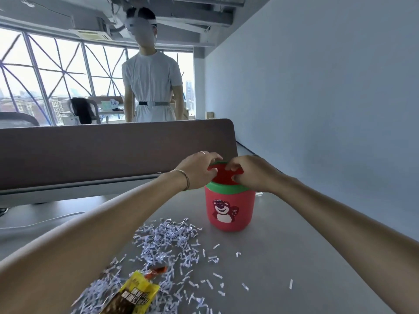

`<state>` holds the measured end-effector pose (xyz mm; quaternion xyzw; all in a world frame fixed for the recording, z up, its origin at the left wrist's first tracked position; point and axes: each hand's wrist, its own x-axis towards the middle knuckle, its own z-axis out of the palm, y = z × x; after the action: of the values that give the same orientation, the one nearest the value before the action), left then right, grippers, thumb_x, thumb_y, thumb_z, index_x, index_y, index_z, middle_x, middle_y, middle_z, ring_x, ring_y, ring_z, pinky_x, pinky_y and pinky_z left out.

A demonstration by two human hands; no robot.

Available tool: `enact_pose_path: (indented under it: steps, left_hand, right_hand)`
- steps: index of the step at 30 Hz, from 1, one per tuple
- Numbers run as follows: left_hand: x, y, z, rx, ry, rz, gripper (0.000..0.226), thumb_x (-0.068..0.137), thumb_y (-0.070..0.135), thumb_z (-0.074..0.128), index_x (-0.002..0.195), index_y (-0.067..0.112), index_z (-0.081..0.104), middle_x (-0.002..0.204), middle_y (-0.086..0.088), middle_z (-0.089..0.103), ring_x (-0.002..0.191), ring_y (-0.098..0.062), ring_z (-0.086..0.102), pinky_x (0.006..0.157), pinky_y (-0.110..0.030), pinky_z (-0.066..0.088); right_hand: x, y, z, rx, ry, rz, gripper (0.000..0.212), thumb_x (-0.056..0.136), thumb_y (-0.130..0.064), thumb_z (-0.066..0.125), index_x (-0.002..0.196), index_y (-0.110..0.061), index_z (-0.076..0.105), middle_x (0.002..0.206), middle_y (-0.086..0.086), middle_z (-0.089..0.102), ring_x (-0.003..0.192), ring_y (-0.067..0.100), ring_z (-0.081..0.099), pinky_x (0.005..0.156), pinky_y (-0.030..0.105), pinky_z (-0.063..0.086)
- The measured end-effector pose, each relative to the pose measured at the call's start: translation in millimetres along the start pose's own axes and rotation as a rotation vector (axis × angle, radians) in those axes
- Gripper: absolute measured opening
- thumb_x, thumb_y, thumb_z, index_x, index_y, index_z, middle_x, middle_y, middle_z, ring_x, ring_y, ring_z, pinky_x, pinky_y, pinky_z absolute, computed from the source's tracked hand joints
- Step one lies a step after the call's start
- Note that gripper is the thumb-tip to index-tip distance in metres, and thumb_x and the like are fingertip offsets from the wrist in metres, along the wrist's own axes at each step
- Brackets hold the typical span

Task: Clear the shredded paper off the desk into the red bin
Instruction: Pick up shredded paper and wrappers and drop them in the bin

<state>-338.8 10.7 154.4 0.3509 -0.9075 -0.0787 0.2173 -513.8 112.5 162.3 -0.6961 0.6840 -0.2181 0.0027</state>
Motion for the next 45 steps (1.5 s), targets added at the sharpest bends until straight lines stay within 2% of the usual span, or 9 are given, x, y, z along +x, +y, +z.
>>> enact_pose_path:
  steps: [5, 9, 13, 23, 27, 32, 34, 39, 45]
  left_hand:
    - [-65, -17, -27, 0.061, 0.002, -0.033, 0.038, 0.092, 0.041, 0.055, 0.128, 0.033, 0.062, 0.124, 0.003, 0.064, 0.113, -0.021, 0.060, 0.096, -0.038, 0.049]
    - [-114, -30, -40, 0.148, 0.005, -0.094, 0.042, 0.092, 0.031, 0.055, 0.134, 0.026, 0.060, 0.131, -0.004, 0.063, 0.119, -0.025, 0.058, 0.101, -0.039, 0.047]
    - [-166, -35, -41, 0.148, -0.034, -0.163, 0.039, 0.095, 0.030, 0.056, 0.134, 0.024, 0.060, 0.131, -0.004, 0.064, 0.116, -0.025, 0.061, 0.098, -0.037, 0.049]
    - [-256, -36, 1, 0.491, -0.424, -0.443, 0.091, 0.077, 0.082, 0.055, 0.142, 0.019, 0.044, 0.129, -0.003, 0.063, 0.113, -0.027, 0.061, 0.089, -0.038, 0.052]
    - [-272, -47, 26, 0.365, -0.328, -0.578, 0.093, 0.071, 0.068, 0.075, 0.139, 0.014, 0.042, 0.120, -0.002, 0.065, 0.107, -0.026, 0.063, 0.082, -0.037, 0.053]
    - [-280, -61, 41, 0.168, -0.193, -0.614, 0.019, 0.078, 0.027, 0.076, 0.091, 0.015, 0.069, 0.093, -0.005, 0.072, 0.076, -0.017, 0.062, 0.060, -0.029, 0.053]
    - [-281, -64, 38, 0.041, -0.111, -0.615, 0.006, 0.080, 0.018, 0.069, 0.086, 0.016, 0.068, 0.091, -0.002, 0.069, 0.079, -0.017, 0.061, 0.065, -0.031, 0.055]
    - [-290, -79, 20, -0.077, -0.001, -0.627, 0.017, 0.087, 0.016, 0.060, 0.072, 0.019, 0.050, 0.073, -0.001, 0.054, 0.067, -0.017, 0.050, 0.060, -0.031, 0.044]
    - [-315, -101, 9, -0.133, 0.063, -0.700, 0.024, 0.081, -0.003, 0.049, 0.077, 0.020, 0.045, 0.073, 0.001, 0.045, 0.066, -0.019, 0.040, 0.053, -0.029, 0.026]
  right_hand:
    - [-24, -42, 19, 0.055, 0.068, -0.065, 0.040, 0.077, -0.044, 0.055, 0.108, -0.026, 0.074, 0.107, -0.008, 0.076, 0.100, 0.016, 0.068, 0.087, 0.034, 0.054]
    - [-39, -74, 39, 0.063, 0.032, -0.132, 0.029, 0.084, -0.017, 0.059, 0.110, -0.019, 0.073, 0.103, 0.000, 0.075, 0.095, 0.022, 0.069, 0.085, 0.041, 0.056]
    - [-53, -104, 64, 0.093, 0.002, -0.210, 0.033, 0.086, -0.015, 0.063, 0.117, -0.022, 0.072, 0.117, -0.002, 0.075, 0.108, 0.017, 0.068, 0.095, 0.037, 0.054]
    - [-92, -129, 121, 0.109, -0.116, -0.279, 0.030, 0.088, -0.016, 0.065, 0.114, -0.026, 0.075, 0.115, -0.002, 0.076, 0.103, 0.013, 0.068, 0.091, 0.032, 0.054]
    - [-103, -122, 133, 0.110, -0.149, -0.261, 0.030, 0.089, -0.014, 0.066, 0.116, -0.024, 0.075, 0.116, -0.002, 0.076, 0.104, 0.014, 0.069, 0.095, 0.036, 0.056]
    - [-110, -115, 144, 0.121, -0.179, -0.229, 0.026, 0.091, -0.018, 0.067, 0.114, -0.026, 0.075, 0.113, -0.006, 0.075, 0.100, 0.011, 0.067, 0.090, 0.032, 0.054]
    - [-110, -114, 150, 0.138, -0.197, -0.212, 0.026, 0.090, -0.020, 0.067, 0.114, -0.026, 0.075, 0.114, -0.005, 0.075, 0.102, 0.012, 0.067, 0.093, 0.037, 0.055]
    - [-104, -123, 175, 0.145, -0.245, -0.217, 0.033, 0.090, -0.020, 0.063, 0.122, -0.022, 0.072, 0.127, 0.001, 0.072, 0.114, 0.017, 0.067, 0.098, 0.042, 0.055]
    - [-97, -140, 213, 0.138, -0.333, -0.178, 0.064, 0.093, -0.053, 0.058, 0.149, -0.024, 0.047, 0.144, 0.009, 0.054, 0.124, 0.023, 0.052, 0.105, 0.041, 0.041]
